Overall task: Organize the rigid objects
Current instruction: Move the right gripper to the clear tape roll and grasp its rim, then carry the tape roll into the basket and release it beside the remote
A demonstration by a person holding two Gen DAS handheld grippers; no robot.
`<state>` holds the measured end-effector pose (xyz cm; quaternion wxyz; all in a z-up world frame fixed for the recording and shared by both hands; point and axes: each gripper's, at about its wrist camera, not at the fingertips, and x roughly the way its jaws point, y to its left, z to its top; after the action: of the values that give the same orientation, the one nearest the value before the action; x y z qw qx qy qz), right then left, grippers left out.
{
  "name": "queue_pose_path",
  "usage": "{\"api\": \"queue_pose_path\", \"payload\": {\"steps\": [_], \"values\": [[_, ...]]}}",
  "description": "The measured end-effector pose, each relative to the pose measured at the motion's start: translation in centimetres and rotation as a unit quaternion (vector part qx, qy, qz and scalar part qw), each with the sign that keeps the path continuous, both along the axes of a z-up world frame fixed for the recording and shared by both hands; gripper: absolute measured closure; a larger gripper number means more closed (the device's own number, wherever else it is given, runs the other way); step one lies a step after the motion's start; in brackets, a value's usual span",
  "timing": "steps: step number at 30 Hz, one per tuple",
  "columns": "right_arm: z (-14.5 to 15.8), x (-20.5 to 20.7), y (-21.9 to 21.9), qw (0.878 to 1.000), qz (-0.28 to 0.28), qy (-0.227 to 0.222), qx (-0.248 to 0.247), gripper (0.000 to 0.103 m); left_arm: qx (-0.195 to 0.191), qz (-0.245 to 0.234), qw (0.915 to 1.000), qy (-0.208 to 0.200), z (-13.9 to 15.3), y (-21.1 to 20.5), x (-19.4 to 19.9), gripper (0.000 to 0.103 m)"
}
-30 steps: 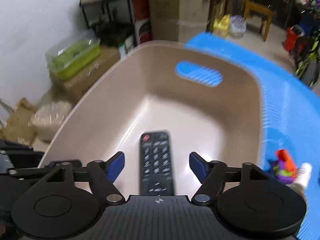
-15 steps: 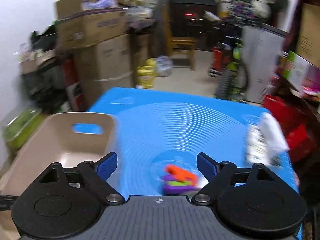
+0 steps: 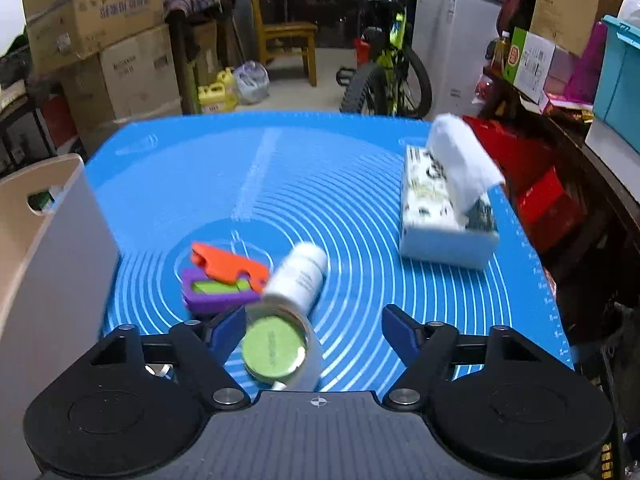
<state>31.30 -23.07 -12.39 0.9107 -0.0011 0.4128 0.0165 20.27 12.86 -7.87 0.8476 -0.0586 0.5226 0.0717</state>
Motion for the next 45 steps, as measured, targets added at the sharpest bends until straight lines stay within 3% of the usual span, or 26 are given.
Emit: {"api": "queue_pose_path", "payload": {"steps": [10, 12, 14, 20, 26, 34, 45], "values": [[-3.7, 1.1, -0.2, 0.999, -0.011, 0.050, 0.009, 0.047, -0.003, 0.002, 1.0000, -0.001, -0.2, 0.1, -0.3, 0.100], [-3.6, 1.0, -0.2, 0.999, -0.007, 0.047, 0.017, 0.066, -0.003, 0.002, 1.0000, 0.000, -0.1, 0.1, -0.2, 0.100], [-3.4, 1.1, -0.3, 0.999, -0.001, 0.049, 0.024, 0.076, -0.003, 0.002, 1.0000, 0.000, -0.1, 0.1, -0.2, 0.100], [-3.1, 0.7, 0.1, 0.999, 0.008, 0.043, 0.011, 0.085, -0.004, 0.004, 1.0000, 0.000, -0.1, 0.0, -0.1, 0.100], [-2.2, -0.3, -0.1, 1.000, 0.012, 0.022, 0.015, 0.086, -0.004, 0.004, 1.0000, 0.000, -0.1, 0.0, -0.1, 0.100], [1.5, -1.4, 0.5, 0.999, 0.024, -0.029, 0.030, 0.086, -0.003, 0.003, 1.0000, 0.000, -0.1, 0.1, -0.1, 0.100], [7.7, -2.5, 6.4, 0.988, 0.094, -0.104, 0.066, 0.086, -0.003, 0.004, 1.0000, 0.001, -0.1, 0.1, -0.1, 0.100]]}}
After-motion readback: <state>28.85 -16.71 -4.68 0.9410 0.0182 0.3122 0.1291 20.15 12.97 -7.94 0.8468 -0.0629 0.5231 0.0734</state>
